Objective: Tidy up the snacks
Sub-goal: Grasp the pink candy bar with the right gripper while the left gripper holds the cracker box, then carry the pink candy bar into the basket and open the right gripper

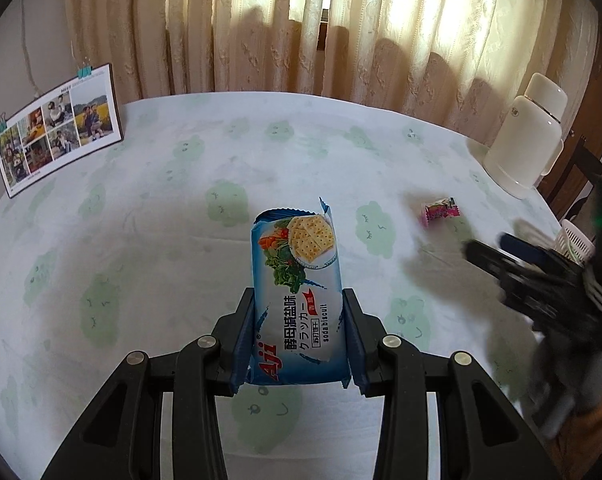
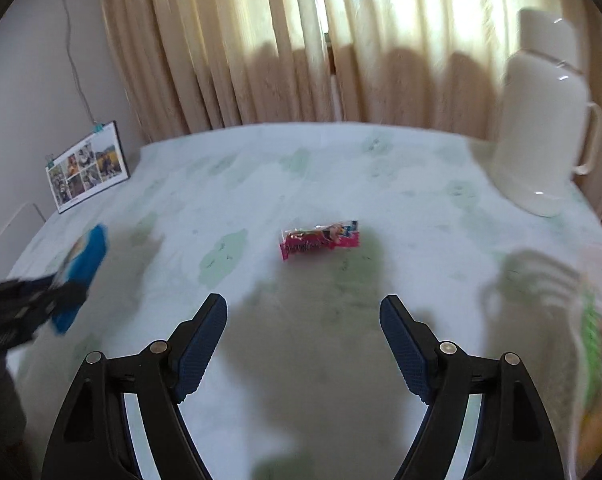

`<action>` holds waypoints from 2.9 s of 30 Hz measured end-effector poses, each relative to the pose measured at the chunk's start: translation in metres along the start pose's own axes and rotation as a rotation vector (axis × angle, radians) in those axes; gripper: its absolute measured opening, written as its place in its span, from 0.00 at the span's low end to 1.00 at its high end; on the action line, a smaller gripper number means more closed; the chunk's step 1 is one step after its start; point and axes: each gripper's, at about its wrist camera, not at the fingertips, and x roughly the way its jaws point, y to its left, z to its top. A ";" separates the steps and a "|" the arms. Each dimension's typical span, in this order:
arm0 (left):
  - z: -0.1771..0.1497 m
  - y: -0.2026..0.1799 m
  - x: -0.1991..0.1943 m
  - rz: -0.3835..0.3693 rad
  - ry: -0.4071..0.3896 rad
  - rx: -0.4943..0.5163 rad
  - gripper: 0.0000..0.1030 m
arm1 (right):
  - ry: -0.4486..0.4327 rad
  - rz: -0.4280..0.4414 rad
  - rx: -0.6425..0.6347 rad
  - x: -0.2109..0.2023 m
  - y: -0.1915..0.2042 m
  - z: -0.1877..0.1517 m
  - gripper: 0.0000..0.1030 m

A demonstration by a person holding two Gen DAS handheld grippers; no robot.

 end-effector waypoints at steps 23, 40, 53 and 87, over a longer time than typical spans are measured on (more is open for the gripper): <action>-0.002 0.001 -0.002 -0.034 0.013 -0.003 0.36 | 0.138 -0.091 -0.085 0.086 -0.001 0.045 0.71; -0.005 -0.004 -0.007 -0.046 -0.004 0.013 0.36 | 0.040 -0.012 0.041 0.031 -0.009 0.016 0.31; -0.008 -0.011 -0.010 -0.071 -0.014 0.041 0.36 | -0.116 0.015 0.100 -0.040 -0.002 0.003 0.31; -0.017 -0.026 0.014 -0.011 0.036 0.081 0.36 | -0.437 -0.350 0.542 -0.171 -0.157 -0.069 0.65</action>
